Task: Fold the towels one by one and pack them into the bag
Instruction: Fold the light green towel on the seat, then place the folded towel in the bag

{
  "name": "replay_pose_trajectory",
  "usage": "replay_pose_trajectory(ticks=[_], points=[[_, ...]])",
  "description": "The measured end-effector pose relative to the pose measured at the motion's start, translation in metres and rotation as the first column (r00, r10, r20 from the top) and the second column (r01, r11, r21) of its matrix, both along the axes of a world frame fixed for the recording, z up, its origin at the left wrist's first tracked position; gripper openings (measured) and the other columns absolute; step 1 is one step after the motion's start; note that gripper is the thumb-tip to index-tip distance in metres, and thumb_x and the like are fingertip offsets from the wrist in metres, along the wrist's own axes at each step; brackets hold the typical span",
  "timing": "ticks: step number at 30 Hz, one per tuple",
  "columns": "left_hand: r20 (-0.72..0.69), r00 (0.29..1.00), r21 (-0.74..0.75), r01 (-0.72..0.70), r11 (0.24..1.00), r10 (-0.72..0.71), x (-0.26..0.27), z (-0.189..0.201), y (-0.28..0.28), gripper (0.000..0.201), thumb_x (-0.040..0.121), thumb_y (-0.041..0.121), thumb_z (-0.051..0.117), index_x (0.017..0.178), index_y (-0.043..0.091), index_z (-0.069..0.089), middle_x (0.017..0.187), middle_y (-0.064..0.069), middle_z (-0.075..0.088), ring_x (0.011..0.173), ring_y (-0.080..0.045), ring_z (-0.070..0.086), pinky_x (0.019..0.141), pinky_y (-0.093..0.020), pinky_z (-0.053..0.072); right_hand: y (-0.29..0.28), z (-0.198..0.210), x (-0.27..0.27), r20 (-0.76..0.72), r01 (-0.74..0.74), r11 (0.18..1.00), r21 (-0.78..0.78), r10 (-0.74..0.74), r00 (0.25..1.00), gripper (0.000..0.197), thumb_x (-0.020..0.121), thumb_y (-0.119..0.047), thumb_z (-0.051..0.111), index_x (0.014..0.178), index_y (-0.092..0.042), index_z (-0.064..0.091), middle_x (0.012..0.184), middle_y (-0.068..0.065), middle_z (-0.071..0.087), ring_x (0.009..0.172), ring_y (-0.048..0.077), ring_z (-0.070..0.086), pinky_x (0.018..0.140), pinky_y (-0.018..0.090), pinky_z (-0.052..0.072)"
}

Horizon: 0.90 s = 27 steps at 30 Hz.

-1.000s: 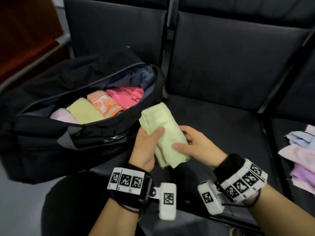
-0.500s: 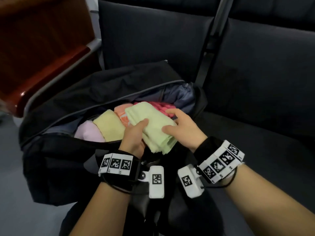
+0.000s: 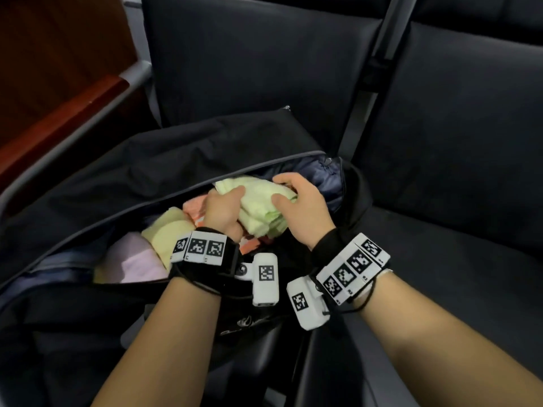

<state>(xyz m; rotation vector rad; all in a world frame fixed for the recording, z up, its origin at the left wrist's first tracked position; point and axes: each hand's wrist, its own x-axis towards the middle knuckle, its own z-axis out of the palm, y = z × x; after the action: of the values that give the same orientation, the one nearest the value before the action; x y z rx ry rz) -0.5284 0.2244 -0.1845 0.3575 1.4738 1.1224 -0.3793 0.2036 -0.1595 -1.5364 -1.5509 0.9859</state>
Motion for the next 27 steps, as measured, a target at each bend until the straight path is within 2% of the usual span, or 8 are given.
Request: replay_pose_trajectory(ticks=[3,6,9,11,14,17,22,27], points=[[-0.146,0.988,-0.018,0.050,0.999,-0.052,0.004,-0.010,-0.003,0.045,0.099,0.008,0.056,0.140,-0.003,0.043,0.131,-0.025,0.060,0.117,-0.038,0.062,0.099,-0.056,0.051,-0.002,-0.012,0.003,0.284,-0.157,0.987,-0.046,0.164,0.945,0.036,0.089,-0.012,0.063,0.125,-0.015,0.064,0.128,0.009,0.055,0.121,0.024,0.051,0.108,0.031,0.035],[-0.211,0.972,-0.049,0.098,0.994,-0.106,0.005,-0.014,-0.012,0.053,0.098,0.008,0.056,0.146,-0.002,0.036,0.136,-0.023,0.056,0.123,-0.038,0.057,0.104,-0.053,0.048,-0.008,-0.019,0.006,0.487,-0.309,0.920,-0.241,0.390,0.781,0.044,0.096,-0.016,0.056,0.139,-0.013,0.054,0.143,0.014,0.048,0.136,0.029,0.041,0.115,0.033,0.027],[-0.194,0.976,-0.050,0.089,0.995,-0.097,0.003,-0.001,-0.019,0.039,0.095,0.007,0.057,0.132,0.001,0.048,0.112,-0.018,0.066,0.098,-0.031,0.067,0.079,-0.042,0.057,-0.017,-0.012,0.008,0.517,-0.315,0.895,-0.317,0.441,0.734,0.048,0.097,-0.018,0.049,0.145,-0.016,0.046,0.149,0.016,0.042,0.139,0.032,0.036,0.114,0.041,0.030],[-0.229,0.966,-0.043,0.109,0.993,-0.116,0.006,0.012,-0.032,0.047,0.093,0.007,0.057,0.138,0.005,0.043,0.121,-0.016,0.064,0.105,-0.032,0.064,0.088,-0.045,0.056,-0.029,0.000,0.011,0.480,-0.317,0.894,-0.318,0.440,0.759,0.054,0.096,-0.018,0.052,0.149,-0.017,0.041,0.152,0.014,0.038,0.141,0.030,0.035,0.116,0.039,0.030],[-0.365,0.918,0.010,0.171,0.985,-0.156,0.018,0.033,-0.062,0.069,0.092,0.010,0.058,0.154,0.013,0.028,0.143,-0.013,0.047,0.129,-0.029,0.049,0.110,-0.043,0.041,-0.054,0.028,0.023,0.359,-0.281,0.942,-0.182,0.329,0.873,0.051,0.095,-0.018,0.057,0.145,-0.016,0.047,0.148,0.009,0.047,0.136,0.024,0.044,0.111,0.030,0.032],[-0.510,0.852,0.152,0.228,0.962,-0.122,0.040,0.054,-0.092,0.050,0.090,0.010,0.059,0.138,0.020,0.049,0.137,-0.006,0.051,0.120,-0.021,0.052,0.098,-0.033,0.043,-0.089,0.058,0.052,0.230,-0.166,0.986,0.034,0.154,0.961,0.041,0.090,-0.015,0.062,0.131,-0.018,0.062,0.131,0.002,0.062,0.117,0.017,0.059,0.104,0.030,0.043],[-0.662,0.736,0.334,0.459,0.823,-0.142,0.121,0.094,-0.142,0.027,0.082,0.000,0.061,0.100,0.019,0.066,0.097,-0.001,0.067,0.091,-0.018,0.063,0.093,-0.037,0.052,-0.162,0.084,0.152,0.213,-0.020,0.995,0.093,-0.001,0.977,0.034,0.090,-0.016,0.065,0.123,-0.022,0.065,0.114,-0.006,0.065,0.099,0.008,0.062,0.088,0.018,0.044],[-0.786,0.532,0.238,0.730,0.641,-0.314,0.247,0.099,-0.194,0.024,0.081,0.004,0.064,0.093,0.024,0.069,0.105,-0.004,0.067,0.097,-0.015,0.064,0.093,-0.029,0.049,-0.248,0.080,0.285,0.262,0.160,0.987,0.024,-0.161,0.952,0.034,0.090,-0.019,0.065,0.124,-0.025,0.063,0.111,-0.007,0.063,0.097,0.007,0.063,0.083,0.017,0.046]])
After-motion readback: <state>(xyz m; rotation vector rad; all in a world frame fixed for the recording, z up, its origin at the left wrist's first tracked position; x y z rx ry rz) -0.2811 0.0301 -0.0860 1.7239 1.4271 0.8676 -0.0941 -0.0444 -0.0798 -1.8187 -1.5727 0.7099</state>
